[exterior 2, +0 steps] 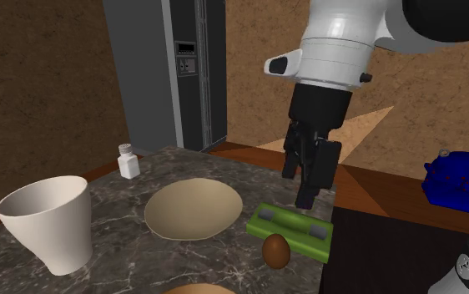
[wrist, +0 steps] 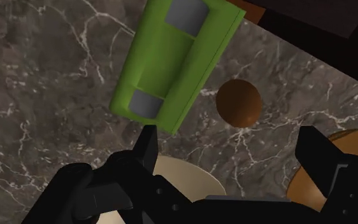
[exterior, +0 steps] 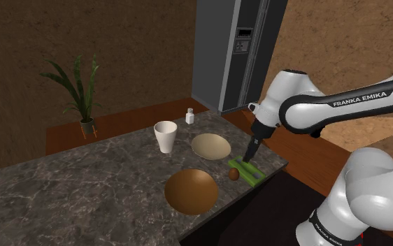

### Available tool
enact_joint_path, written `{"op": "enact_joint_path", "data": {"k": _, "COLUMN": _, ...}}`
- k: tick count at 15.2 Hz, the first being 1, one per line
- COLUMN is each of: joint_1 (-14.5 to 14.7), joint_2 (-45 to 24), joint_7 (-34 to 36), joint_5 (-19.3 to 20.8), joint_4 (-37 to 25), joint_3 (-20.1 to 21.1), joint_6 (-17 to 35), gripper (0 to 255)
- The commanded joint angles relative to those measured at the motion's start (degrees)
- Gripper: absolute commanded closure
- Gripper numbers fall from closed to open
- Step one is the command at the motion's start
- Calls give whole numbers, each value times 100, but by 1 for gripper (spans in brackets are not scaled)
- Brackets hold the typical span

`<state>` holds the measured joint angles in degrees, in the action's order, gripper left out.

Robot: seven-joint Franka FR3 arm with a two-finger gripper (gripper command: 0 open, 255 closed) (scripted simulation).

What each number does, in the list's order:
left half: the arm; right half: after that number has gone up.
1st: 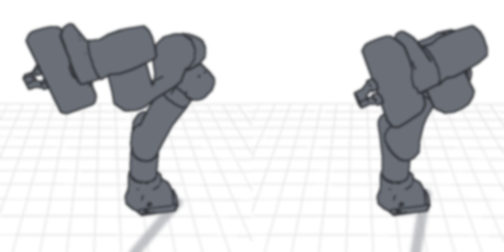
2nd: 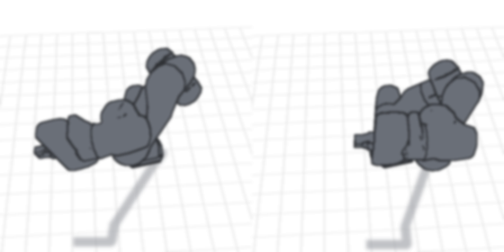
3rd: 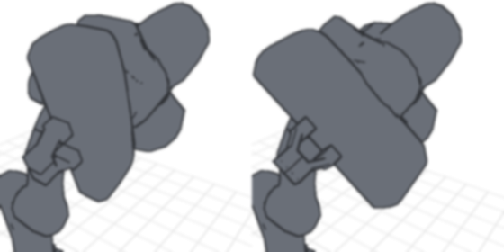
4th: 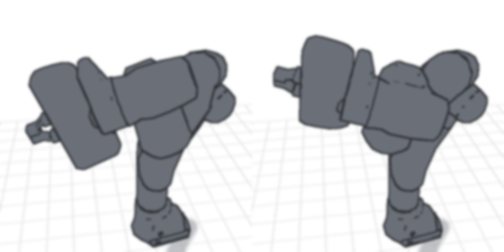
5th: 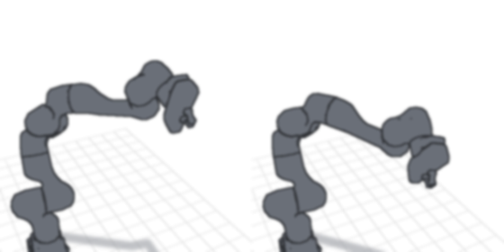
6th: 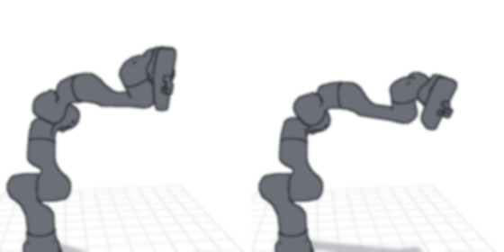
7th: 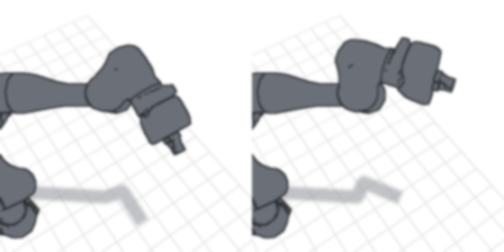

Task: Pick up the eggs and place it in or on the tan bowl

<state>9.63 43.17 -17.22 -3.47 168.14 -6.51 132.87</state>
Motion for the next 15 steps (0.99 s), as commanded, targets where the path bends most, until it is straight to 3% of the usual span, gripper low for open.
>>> {"op": "enact_joint_path", "data": {"k": 1, "joint_1": 219, "joint_2": -284, "joint_7": -164, "joint_5": -185, "joint_4": 246, "joint_3": -96, "joint_6": 677, "gripper": 0}}
{"op": "enact_joint_path", "data": {"k": 4, "joint_1": 724, "joint_2": -917, "joint_7": -495, "joint_5": -582, "joint_4": 509, "joint_3": -332, "joint_6": 1759, "gripper": 0}}
{"op": "enact_joint_path", "data": {"k": 9, "joint_1": 1037, "joint_2": -1492, "joint_7": -660, "joint_5": -827, "joint_4": 543, "joint_3": -491, "joint_6": 2397, "gripper": 0}}
{"op": "enact_joint_path", "data": {"k": 12, "joint_1": 1373, "joint_2": -1985, "joint_7": -843, "joint_5": -1101, "joint_4": 524, "joint_3": -687, "joint_6": 2889, "gripper": 0}}
{"op": "enact_joint_path", "data": {"k": 15, "joint_1": 1373, "joint_2": -1985, "joint_7": -841, "joint_5": -1099, "joint_4": 524, "joint_3": -688, "joint_6": 2889, "gripper": 0}}
